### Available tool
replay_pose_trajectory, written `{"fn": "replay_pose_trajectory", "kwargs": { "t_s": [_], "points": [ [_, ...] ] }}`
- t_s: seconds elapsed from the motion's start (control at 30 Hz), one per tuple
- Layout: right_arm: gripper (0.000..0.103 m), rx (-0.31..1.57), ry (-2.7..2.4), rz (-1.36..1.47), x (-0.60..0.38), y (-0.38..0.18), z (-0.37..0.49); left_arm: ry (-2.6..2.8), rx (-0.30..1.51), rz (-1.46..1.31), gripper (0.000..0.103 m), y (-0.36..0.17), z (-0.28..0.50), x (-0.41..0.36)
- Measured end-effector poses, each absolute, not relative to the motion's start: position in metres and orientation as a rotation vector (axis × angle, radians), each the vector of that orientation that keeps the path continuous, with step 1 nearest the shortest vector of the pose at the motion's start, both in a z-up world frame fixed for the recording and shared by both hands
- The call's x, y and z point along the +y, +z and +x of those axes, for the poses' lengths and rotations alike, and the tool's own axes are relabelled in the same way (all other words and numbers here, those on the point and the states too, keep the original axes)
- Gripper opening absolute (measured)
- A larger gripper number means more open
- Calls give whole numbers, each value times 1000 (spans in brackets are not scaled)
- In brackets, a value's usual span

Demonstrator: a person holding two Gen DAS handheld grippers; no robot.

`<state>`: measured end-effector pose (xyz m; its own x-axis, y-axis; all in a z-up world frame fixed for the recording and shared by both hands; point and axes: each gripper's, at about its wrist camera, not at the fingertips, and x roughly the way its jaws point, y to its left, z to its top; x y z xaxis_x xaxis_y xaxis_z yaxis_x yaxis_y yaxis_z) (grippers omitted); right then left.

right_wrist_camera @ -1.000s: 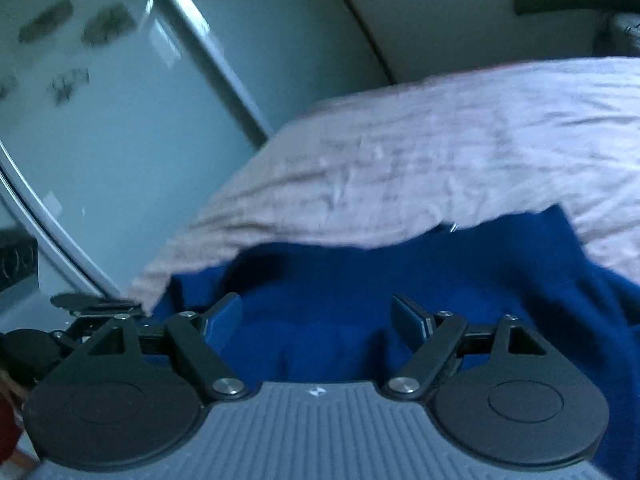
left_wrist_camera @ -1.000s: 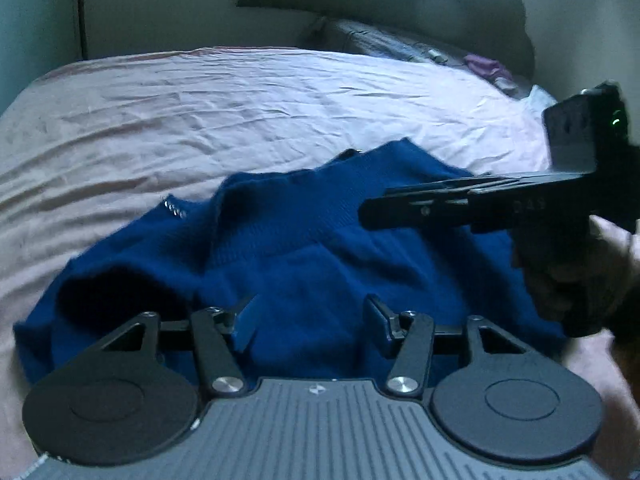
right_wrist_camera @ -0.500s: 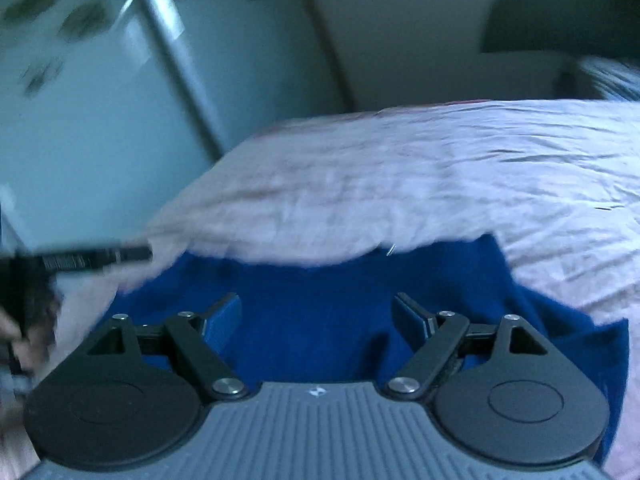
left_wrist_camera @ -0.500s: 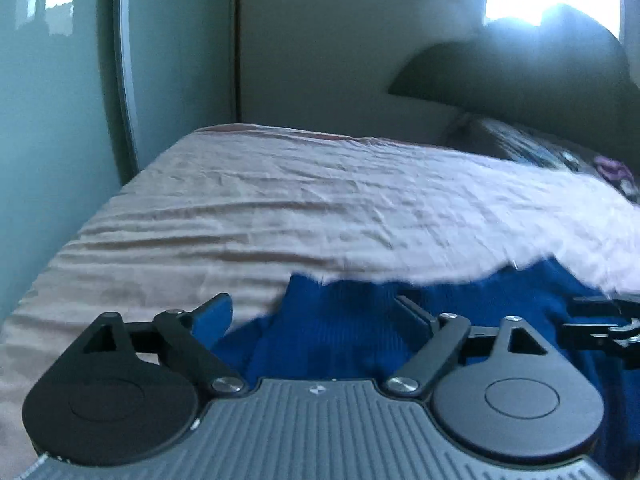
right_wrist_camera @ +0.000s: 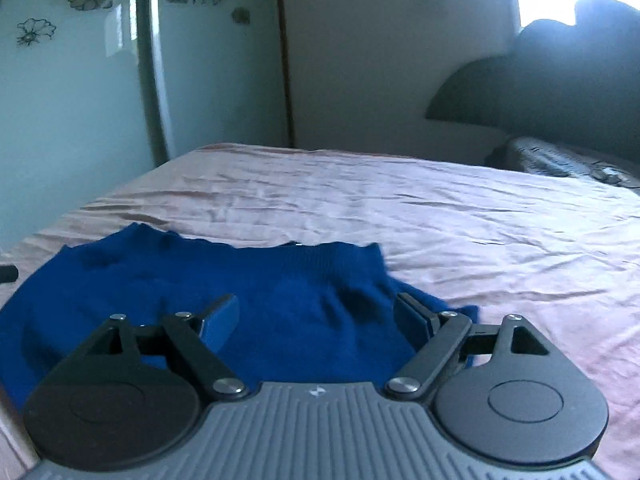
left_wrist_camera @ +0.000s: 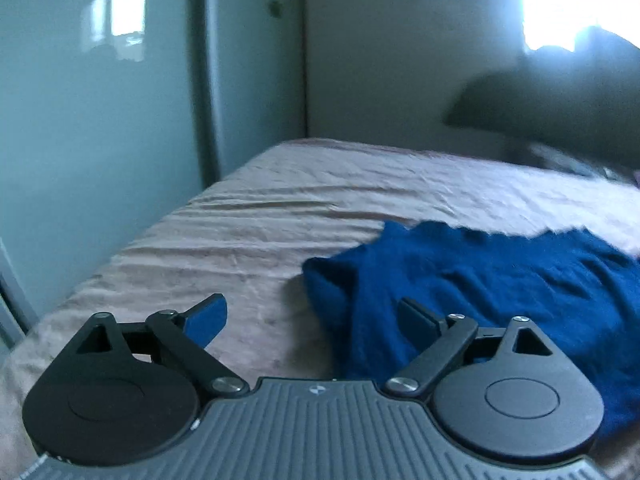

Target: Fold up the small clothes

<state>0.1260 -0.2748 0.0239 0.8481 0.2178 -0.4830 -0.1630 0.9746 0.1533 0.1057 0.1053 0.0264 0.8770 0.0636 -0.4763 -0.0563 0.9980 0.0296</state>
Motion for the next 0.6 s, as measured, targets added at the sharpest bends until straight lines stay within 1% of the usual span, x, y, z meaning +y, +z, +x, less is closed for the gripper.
{"fn": "replay_pose_trajectory", "kwargs": {
  "t_s": [0.07,0.1,0.2,0.37,0.43,0.5,0.6],
  "points": [
    [85,531,186,117,-281,20,124,40,507,-45,92,20,111,107],
    [85,540,181,112,-282,22,119,25,529,-58,91,15,115,105],
    [85,557,243,184,-284,14,118,26,557,-38,89,5,123,97],
    [85,528,232,134,-271,7,120,60,583,-35,91,-2,129,96],
    [85,567,182,92,-268,6,125,80,584,-52,82,-1,131,101],
    [85,566,154,60,-271,8,121,86,573,-37,74,4,130,107],
    [85,565,92,-41,-276,13,113,98,563,-25,73,12,123,115]
  ]
}}
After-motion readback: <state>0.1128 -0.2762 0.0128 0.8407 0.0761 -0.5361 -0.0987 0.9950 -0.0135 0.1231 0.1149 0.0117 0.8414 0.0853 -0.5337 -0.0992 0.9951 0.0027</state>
